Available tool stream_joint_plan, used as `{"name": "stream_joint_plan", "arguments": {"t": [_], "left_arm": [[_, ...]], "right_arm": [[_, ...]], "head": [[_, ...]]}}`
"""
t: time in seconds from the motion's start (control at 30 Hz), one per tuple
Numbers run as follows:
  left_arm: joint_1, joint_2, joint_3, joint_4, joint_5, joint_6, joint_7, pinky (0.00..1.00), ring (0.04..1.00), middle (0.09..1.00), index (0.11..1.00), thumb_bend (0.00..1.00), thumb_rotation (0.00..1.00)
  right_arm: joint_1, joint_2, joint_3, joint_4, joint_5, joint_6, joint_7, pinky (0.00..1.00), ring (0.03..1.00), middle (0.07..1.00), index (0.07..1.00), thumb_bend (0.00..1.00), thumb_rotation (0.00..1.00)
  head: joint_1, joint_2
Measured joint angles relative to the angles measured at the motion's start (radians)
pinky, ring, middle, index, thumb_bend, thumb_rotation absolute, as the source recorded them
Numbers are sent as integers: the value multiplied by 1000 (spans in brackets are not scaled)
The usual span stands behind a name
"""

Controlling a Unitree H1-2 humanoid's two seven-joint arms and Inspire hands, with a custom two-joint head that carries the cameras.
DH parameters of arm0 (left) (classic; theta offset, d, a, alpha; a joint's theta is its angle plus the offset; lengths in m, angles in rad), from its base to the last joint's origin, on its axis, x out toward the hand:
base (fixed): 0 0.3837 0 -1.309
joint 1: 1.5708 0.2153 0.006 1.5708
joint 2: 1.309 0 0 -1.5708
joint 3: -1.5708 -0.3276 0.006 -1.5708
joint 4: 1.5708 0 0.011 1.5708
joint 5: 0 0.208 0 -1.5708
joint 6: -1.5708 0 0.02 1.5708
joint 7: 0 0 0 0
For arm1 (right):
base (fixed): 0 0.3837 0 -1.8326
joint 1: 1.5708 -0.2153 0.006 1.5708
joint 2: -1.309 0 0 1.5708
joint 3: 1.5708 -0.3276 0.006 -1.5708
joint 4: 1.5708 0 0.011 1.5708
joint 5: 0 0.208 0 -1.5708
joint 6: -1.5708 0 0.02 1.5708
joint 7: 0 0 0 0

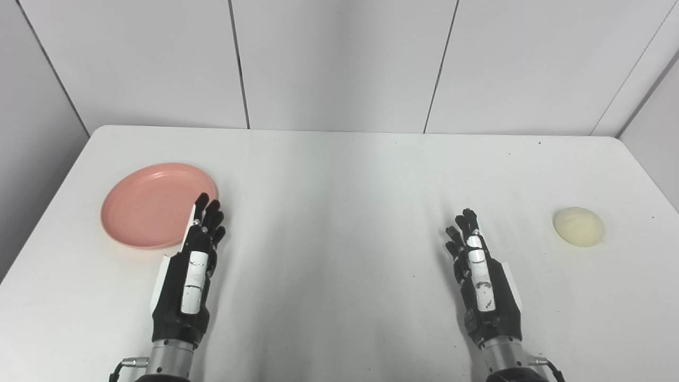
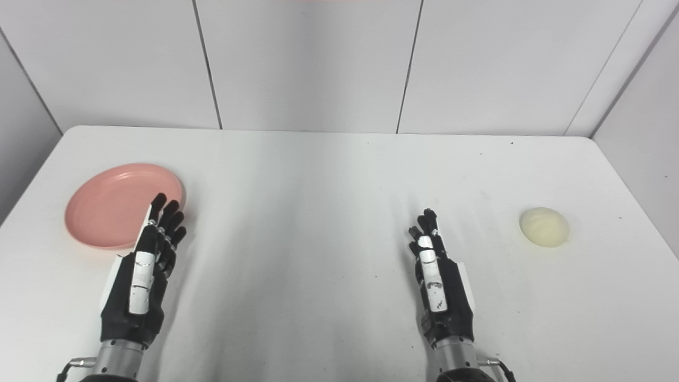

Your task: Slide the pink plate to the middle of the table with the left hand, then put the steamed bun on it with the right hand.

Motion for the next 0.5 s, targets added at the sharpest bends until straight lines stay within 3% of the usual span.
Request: {"name": "stream_joint_plan", "arguments": {"t": [0.17,0.33,0.5], "left_arm": [[-14,13,4,0,-18,8,-6,1000,1000,1000,1000,860,939],[-19,16,3,0,-19,21,-6,1000,1000,1000,1000,875,945],[-35,10,4,-5,-20,34,-4,1000,1000,1000,1000,851,924]], "right_arm": [[-1,7,6,-1,-12,0,-1,976,963,1000,1000,771,859],[-1,17,4,-12,-12,7,-8,978,955,993,1000,782,854],[-3,13,2,-35,-1,11,-7,957,936,954,970,800,855]], "head": [[-2,-8],[-8,41],[3,49]]}}
